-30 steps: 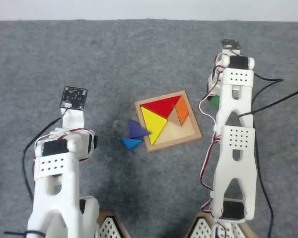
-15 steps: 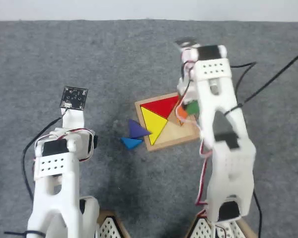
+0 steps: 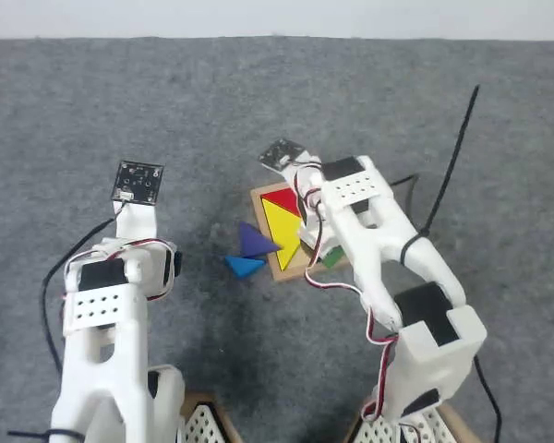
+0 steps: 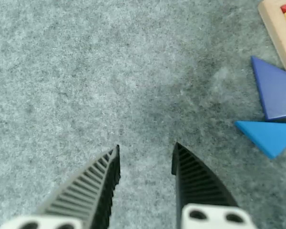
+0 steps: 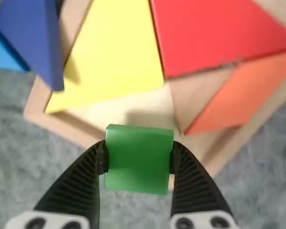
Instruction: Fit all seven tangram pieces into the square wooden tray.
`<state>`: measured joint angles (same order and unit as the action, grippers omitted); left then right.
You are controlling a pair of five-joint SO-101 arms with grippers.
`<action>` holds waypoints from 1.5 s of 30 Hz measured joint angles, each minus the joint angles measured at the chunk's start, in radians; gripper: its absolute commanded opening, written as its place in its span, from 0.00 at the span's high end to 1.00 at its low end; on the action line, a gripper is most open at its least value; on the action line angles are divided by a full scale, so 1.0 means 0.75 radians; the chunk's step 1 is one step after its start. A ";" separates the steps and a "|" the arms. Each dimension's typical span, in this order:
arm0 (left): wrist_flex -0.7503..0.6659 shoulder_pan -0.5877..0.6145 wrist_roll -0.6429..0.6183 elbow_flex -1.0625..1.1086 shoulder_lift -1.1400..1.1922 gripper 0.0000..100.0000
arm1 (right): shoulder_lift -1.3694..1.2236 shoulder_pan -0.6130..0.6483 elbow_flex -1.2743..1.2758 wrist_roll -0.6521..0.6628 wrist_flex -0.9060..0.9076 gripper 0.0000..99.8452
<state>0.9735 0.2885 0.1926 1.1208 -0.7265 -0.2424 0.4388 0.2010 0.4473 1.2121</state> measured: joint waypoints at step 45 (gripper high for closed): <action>0.000 0.000 0.000 0.000 0.000 0.82 | 0.153 0.100 0.053 0.018 -0.076 0.83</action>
<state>0.9735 0.2885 0.1926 1.1208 -0.7265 -0.1274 0.5140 0.2409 0.4611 1.1554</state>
